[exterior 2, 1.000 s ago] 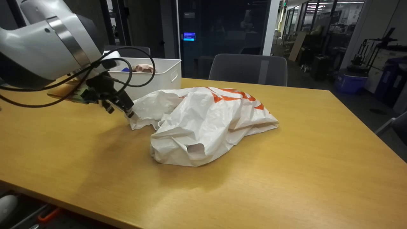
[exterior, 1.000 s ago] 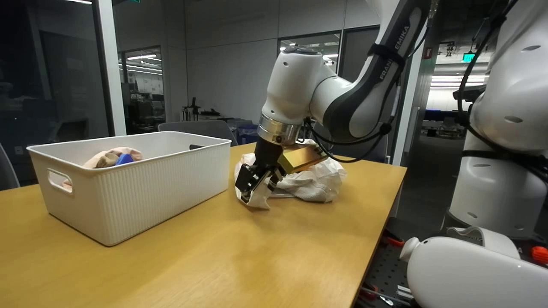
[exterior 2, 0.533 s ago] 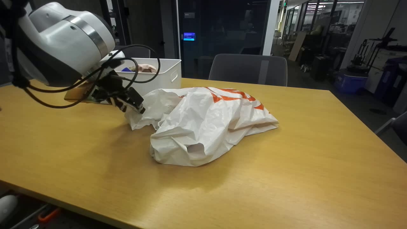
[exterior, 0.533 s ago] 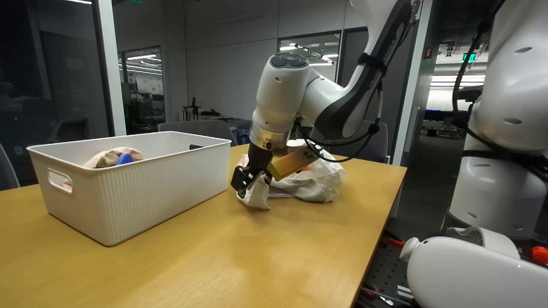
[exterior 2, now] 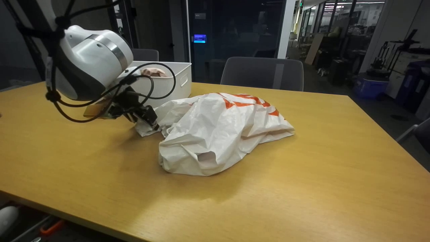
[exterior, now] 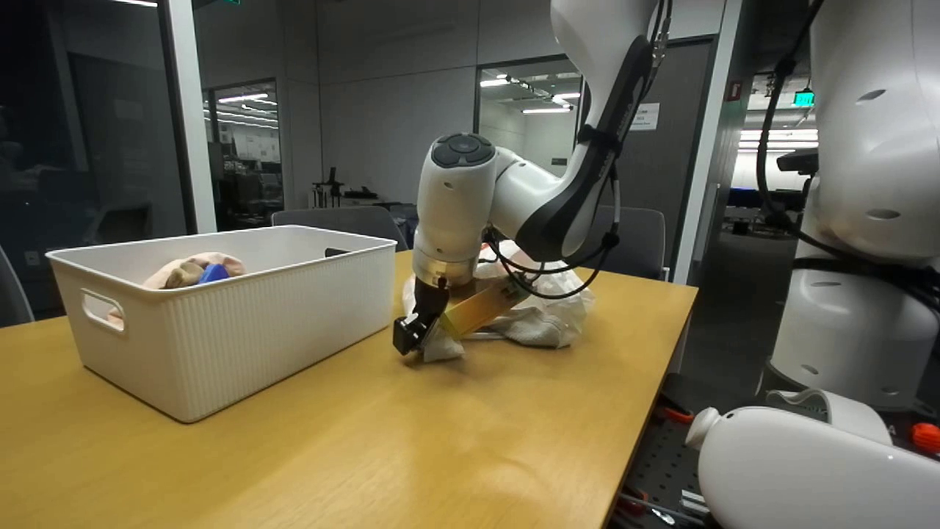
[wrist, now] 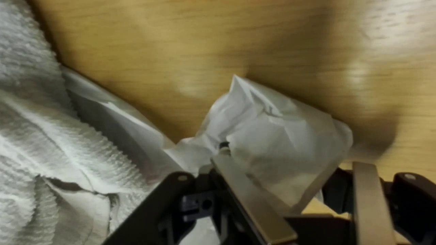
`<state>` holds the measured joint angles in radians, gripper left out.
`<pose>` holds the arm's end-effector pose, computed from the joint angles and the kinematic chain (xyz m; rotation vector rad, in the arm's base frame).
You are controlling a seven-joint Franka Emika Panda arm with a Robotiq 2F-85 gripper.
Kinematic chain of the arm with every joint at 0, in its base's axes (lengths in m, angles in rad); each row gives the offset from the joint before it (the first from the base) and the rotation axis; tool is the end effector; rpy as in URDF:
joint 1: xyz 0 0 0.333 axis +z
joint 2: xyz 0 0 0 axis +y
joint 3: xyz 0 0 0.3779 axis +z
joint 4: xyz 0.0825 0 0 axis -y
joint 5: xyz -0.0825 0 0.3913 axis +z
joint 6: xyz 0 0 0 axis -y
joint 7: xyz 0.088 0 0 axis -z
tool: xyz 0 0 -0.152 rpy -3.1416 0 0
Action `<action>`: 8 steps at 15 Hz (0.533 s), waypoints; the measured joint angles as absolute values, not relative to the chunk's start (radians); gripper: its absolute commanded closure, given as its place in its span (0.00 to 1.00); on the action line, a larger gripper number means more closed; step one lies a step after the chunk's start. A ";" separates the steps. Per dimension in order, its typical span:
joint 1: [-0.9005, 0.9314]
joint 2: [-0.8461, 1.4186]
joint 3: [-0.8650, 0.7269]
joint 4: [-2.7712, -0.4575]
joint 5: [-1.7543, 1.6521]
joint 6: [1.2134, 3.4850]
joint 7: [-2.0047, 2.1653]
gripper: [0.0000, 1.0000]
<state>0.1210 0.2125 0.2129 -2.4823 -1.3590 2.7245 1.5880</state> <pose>0.4498 0.1788 0.2152 2.8296 -0.0020 0.6342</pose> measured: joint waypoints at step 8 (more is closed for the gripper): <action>0.135 0.200 0.232 -2.474 -1.142 2.634 1.448 0.99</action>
